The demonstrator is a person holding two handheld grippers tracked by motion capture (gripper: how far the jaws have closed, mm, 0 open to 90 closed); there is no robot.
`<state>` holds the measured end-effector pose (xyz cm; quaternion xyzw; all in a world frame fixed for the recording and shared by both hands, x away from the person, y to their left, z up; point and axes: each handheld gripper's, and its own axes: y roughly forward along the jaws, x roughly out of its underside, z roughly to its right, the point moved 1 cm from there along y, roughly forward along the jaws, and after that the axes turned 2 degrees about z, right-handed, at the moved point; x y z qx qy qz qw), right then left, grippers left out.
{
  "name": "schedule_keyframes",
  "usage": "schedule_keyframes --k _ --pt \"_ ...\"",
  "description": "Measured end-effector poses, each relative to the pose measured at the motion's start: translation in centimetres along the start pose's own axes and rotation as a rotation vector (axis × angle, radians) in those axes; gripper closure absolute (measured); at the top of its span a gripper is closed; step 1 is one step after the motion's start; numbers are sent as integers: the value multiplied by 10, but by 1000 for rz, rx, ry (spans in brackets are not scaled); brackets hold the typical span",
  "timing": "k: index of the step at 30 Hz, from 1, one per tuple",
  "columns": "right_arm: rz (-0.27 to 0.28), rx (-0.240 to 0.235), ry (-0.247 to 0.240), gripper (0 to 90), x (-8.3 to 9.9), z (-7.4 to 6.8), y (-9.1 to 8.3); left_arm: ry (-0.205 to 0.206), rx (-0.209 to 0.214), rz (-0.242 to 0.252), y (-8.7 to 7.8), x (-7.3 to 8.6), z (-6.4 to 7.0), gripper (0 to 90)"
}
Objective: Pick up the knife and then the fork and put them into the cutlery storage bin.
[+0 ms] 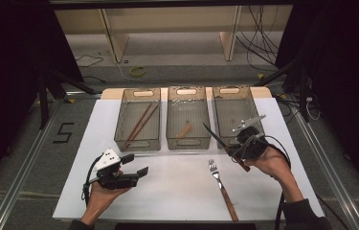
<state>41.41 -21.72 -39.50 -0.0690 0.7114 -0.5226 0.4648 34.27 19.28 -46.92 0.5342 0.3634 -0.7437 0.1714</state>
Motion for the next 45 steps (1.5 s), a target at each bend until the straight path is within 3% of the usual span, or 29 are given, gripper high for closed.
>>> schedule_keyframes --k 23,45 --pt "46 36 116 780 -35 49 4 -11 2 12 -2 1 -2 219" --pt "72 79 213 780 -54 79 10 0 -3 21 -3 1 -2 219"
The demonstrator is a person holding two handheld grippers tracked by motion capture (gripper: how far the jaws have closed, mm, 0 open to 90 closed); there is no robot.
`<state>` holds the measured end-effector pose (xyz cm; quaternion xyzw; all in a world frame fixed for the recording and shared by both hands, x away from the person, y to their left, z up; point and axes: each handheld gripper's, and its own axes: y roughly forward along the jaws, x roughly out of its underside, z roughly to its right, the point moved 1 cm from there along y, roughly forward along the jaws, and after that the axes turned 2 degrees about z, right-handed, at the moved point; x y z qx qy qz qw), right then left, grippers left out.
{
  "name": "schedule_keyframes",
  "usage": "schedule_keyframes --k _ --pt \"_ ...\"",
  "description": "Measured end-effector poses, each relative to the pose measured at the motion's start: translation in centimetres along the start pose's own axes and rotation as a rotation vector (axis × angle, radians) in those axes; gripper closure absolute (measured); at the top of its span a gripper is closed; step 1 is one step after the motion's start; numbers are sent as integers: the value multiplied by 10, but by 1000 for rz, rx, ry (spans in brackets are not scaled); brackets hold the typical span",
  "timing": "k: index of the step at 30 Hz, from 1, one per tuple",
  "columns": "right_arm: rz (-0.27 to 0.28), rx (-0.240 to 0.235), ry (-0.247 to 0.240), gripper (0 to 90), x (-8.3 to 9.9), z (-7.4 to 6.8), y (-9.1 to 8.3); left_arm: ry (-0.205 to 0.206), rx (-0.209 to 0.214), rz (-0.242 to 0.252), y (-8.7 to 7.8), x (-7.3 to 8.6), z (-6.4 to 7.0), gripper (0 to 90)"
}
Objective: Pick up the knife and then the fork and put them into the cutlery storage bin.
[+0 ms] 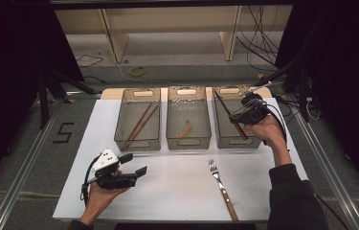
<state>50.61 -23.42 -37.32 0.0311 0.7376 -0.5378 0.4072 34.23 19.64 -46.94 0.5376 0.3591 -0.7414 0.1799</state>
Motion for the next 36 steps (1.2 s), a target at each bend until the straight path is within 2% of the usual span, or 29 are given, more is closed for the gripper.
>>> schedule_keyframes --k 19,36 --pt "0 42 72 779 -11 13 17 3 0 5 -1 0 -1 219" --pt "-4 66 121 778 -12 14 32 0 -3 6 -1 0 -2 219"
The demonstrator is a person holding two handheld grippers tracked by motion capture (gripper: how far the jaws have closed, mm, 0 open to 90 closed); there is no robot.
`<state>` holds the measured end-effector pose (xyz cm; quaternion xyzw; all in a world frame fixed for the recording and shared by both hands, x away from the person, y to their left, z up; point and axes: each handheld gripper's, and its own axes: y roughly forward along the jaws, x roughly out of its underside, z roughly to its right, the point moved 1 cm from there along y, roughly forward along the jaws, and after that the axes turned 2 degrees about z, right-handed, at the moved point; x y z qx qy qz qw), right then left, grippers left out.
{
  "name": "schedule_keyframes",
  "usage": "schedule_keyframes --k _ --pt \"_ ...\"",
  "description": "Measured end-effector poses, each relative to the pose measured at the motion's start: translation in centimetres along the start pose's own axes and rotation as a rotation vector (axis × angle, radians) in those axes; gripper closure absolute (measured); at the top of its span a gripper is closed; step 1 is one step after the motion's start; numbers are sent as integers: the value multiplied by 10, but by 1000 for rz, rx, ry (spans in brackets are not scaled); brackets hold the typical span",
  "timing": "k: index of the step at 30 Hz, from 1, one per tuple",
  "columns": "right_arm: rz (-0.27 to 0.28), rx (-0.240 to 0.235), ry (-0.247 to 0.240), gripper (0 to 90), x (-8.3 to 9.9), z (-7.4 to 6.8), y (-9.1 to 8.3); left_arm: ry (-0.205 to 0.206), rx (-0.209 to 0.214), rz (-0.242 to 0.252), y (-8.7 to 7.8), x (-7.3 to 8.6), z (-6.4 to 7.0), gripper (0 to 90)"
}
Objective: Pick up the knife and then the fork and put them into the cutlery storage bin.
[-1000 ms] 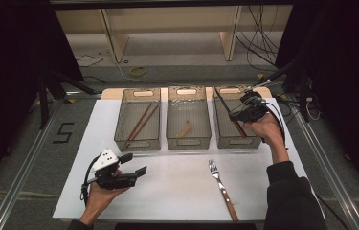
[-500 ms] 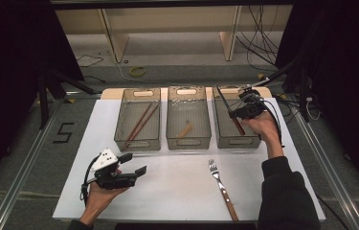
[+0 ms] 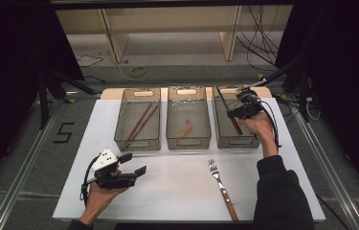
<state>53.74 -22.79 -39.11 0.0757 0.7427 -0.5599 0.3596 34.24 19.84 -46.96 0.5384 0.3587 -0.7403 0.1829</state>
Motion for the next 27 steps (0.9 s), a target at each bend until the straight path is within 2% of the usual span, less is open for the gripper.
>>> schedule_keyframes --k 27 --pt "-15 20 42 777 12 4 12 2 -3 2 0 0 0 219"
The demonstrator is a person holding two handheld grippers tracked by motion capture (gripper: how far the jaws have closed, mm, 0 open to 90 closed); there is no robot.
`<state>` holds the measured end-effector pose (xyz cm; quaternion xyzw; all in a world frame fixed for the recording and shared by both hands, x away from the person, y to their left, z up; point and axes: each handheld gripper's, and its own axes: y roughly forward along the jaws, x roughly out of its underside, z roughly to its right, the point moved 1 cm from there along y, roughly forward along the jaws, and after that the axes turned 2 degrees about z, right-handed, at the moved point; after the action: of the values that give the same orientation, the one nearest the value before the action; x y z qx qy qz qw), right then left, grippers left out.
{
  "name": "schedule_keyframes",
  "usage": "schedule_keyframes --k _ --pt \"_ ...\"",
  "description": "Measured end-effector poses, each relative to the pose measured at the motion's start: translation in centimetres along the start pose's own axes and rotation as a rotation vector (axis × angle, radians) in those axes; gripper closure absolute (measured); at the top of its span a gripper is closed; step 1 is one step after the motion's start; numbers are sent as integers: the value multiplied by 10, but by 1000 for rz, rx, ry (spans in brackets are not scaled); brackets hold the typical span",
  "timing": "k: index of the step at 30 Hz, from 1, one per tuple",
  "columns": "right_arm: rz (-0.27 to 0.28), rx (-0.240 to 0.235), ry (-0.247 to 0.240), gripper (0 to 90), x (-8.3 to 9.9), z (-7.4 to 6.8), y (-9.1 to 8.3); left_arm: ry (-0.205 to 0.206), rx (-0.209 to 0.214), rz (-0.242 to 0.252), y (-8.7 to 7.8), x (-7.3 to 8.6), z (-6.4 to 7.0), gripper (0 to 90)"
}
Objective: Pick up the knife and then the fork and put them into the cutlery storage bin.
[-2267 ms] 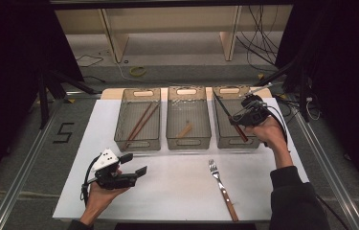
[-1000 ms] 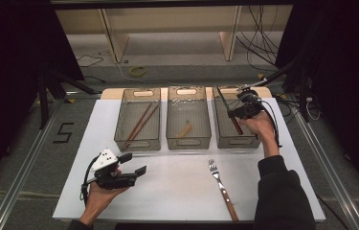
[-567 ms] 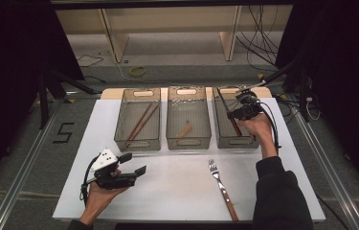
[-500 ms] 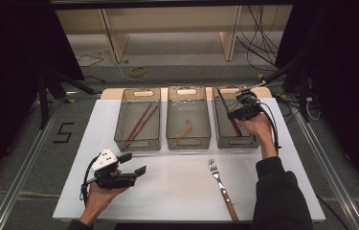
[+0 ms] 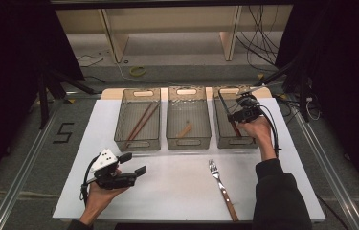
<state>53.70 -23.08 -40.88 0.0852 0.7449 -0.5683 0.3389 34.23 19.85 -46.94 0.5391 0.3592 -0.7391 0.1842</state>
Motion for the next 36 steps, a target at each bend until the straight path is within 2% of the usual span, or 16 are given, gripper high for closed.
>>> schedule_keyframes --k 12,15,21,28,36 --pt "-12 9 17 756 1 0 4 -3 -3 4 0 0 0 219" --pt "-11 -18 29 681 1 0 4 -5 -2 4 0 0 0 219" --pt "-8 -47 5 617 0 -4 0 2 -2 0 0 0 0 219" --pt "13 -66 -58 515 5 -20 -14 -3 -3 2 0 0 0 219" --pt "44 -101 -149 443 24 -47 -40 3 -2 -1 0 0 0 218"
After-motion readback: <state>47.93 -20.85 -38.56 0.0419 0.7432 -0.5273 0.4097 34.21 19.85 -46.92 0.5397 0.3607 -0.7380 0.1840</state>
